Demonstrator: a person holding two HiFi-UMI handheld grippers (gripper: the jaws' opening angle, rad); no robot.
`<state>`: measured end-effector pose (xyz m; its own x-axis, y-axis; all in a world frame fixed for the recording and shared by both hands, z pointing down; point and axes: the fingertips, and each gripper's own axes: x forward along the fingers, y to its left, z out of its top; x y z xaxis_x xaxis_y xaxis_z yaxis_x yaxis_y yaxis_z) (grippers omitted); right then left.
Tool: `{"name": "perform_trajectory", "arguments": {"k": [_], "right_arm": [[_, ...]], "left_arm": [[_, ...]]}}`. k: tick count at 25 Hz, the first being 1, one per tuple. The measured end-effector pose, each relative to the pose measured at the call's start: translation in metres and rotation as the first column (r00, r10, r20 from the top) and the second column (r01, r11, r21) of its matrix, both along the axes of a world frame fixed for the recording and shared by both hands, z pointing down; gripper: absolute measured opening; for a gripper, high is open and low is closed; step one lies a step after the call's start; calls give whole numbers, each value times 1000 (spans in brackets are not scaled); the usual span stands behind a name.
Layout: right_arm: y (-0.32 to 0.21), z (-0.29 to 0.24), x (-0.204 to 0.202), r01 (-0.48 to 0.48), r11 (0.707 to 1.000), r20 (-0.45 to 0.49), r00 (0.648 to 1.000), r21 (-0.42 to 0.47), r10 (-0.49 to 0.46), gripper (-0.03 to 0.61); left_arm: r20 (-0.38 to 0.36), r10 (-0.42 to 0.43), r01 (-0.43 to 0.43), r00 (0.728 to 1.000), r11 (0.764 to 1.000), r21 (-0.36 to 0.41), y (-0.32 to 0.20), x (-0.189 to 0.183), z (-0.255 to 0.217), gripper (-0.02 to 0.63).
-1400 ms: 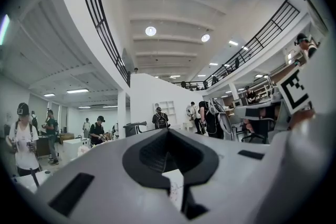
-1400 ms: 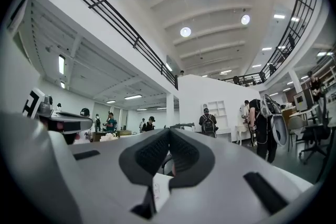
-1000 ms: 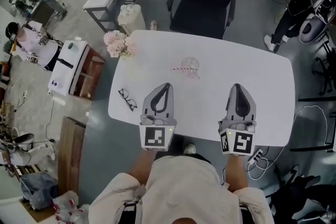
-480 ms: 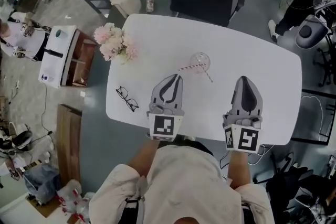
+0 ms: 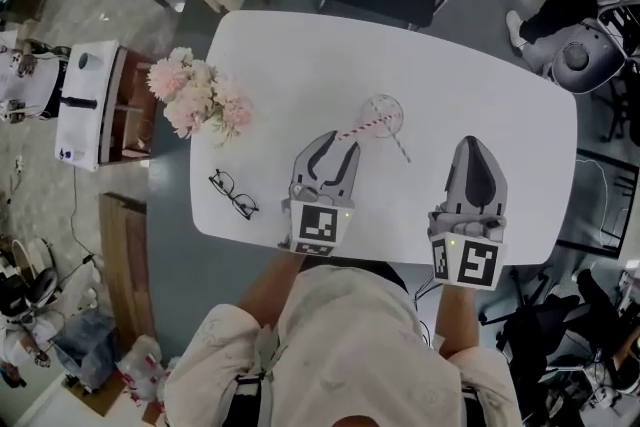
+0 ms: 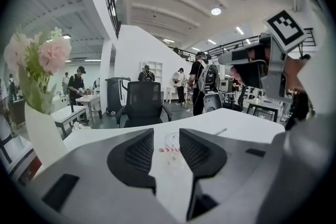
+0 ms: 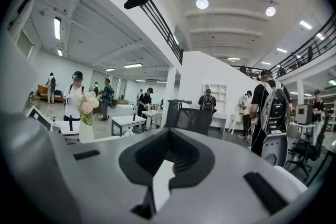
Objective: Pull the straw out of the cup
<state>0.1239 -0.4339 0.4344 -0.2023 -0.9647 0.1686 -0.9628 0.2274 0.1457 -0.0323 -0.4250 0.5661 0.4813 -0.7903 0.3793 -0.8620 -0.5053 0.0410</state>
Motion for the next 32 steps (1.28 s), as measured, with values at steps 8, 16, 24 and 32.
{"name": "perform_trajectory", "arguments": {"k": [8,16,24,32], "right_arm": [[-12,16,-1,-34,999,-30,999,-38,33,1],[-18,26,-1,-60,996,-44,997,-60,58,0],[-27,27,-8,-65,996,-44,997,-61,63,0],[-26,28,-7,-72,996,-46,997,-61,69,0]], "left_arm": [[-1,63,-63,998,996,-61,-16,11,44,158],[-34,90,-93,995,990,-102,-22,15,64,156],[-41,128,-132,991,984,-121,-26,17,68,79],[-71,124,-132,990,983,-131,-26,19,66,37]]}}
